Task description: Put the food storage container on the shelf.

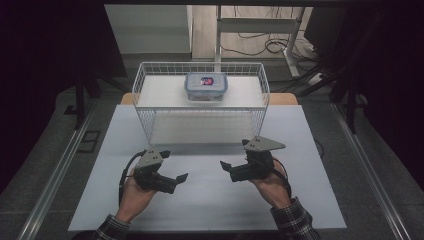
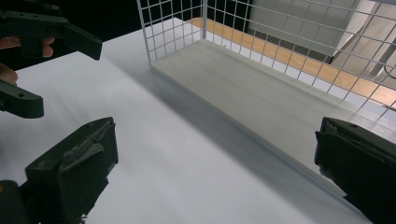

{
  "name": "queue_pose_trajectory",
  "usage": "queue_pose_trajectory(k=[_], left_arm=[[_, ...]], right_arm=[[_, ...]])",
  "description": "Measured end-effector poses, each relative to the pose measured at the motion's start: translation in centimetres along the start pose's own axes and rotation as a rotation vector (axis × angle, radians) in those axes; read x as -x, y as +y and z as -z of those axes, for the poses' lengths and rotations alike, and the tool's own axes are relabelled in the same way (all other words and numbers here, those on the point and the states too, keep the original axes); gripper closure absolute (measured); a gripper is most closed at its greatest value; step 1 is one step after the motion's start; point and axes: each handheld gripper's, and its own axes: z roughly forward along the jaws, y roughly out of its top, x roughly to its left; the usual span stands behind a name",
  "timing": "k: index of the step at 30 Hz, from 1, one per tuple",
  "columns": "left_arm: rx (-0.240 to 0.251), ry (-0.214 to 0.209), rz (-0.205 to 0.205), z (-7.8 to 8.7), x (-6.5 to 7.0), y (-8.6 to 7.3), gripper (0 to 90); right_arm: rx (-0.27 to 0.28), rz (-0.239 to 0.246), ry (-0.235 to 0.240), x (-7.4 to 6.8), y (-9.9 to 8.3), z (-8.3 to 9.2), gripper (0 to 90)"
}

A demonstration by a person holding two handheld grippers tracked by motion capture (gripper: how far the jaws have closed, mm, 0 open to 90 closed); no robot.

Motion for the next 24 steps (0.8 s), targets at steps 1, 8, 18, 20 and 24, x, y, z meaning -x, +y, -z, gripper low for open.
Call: queue_pose_trajectory(k=[1, 8, 18, 20, 24], left_arm=[[0.0, 0.0, 0.0, 0.0, 0.0, 0.0, 1.9], [-0.005, 0.014, 0.003, 0.7, 0.3, -0.9, 1.9], [-0.018, 0.031, 0.046, 0.9, 0.4, -3.2, 2.0], [-0.024, 0.033, 0.05, 0.8, 0.5, -3.5, 1.9], [-0.03, 0.036, 0.064, 0.9, 0.6, -4.1, 1.8]], right_arm=[[0.0, 0.0, 0.0, 0.0, 0.0, 0.0, 0.0], [0.002, -0.011, -0.002, -0.6, -0.6, 0.5, 0.0], [-0.022, 0.004, -0.017, -1.2, -2.2, 0.6, 0.0], [-0.024, 0.0, -0.019, -1.2, -2.4, 0.7, 0.0], [-0.029, -0.011, -0.023, -1.2, -3.0, 1.0, 0.0]])
